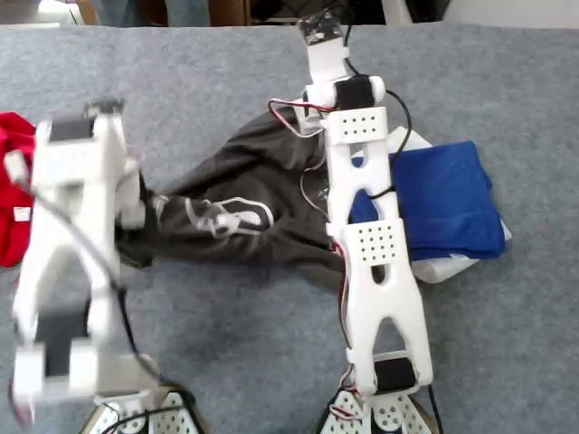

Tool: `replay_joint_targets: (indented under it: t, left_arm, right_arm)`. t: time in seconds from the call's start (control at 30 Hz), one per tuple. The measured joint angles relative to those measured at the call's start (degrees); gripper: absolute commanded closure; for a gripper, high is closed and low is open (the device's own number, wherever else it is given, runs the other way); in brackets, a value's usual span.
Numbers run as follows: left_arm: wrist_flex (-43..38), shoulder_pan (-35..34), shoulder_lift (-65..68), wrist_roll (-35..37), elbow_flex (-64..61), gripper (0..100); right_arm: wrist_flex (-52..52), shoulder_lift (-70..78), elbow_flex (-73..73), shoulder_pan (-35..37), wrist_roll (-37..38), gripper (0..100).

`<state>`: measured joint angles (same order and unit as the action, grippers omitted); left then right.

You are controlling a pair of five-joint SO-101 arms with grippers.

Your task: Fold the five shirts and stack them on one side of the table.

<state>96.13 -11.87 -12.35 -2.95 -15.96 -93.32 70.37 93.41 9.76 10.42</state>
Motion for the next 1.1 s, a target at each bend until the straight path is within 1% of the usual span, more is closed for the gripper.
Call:
replay_joint_targets:
  t: [0.07,0.17,0.23,0.33,0.4,0.47,0.57,0.67,0.77,0.9,0.97,1.1]
  left_arm:
    - [0.26,1.32,-10.37,-5.19,-9.76,97]
    - [3.08,5.8,-23.12,-13.98,-20.22,97]
    - [3.16,6.86,-29.36,-18.9,-22.59,97]
    - [3.69,7.65,-34.73,-21.71,-23.21,97]
    - [3.69,8.53,-36.31,-22.24,-23.21,91]
    - [3.69,8.79,-37.27,-22.51,-23.21,82]
    - [3.69,8.79,-39.38,-22.51,-23.21,70]
    - [4.13,8.79,-43.87,-22.51,-20.75,62]
    - [4.22,8.79,-50.11,-22.51,-15.65,64]
    - [4.22,7.74,-54.95,-22.51,-6.07,71]
    - [3.69,4.66,-54.95,-20.84,-3.43,73]
    - [-4.92,-4.4,-46.95,-12.04,-6.86,73]
  right_arm:
    - [-0.62,0.0,0.0,1.41,0.0,98.3]
    - [-1.05,0.0,0.0,3.43,0.0,98.3]
    - [-1.05,0.0,0.0,3.96,0.0,98.3]
    - [-1.05,-0.18,0.0,3.87,0.0,98.3]
    - [-2.11,-1.05,0.0,3.96,0.0,98.3]
    - [-3.25,-2.46,0.0,3.96,0.0,98.3]
    - [-4.66,-3.43,0.0,3.87,0.0,98.3]
    - [-6.24,-3.6,0.0,3.87,0.0,98.3]
    - [-6.77,-3.6,0.0,3.87,0.0,98.4]
    - [-6.77,-5.1,0.0,3.87,0.0,98.4]
    - [-6.77,-6.77,0.0,3.87,0.0,98.4]
    - [-6.77,-9.32,0.0,3.87,0.0,98.4]
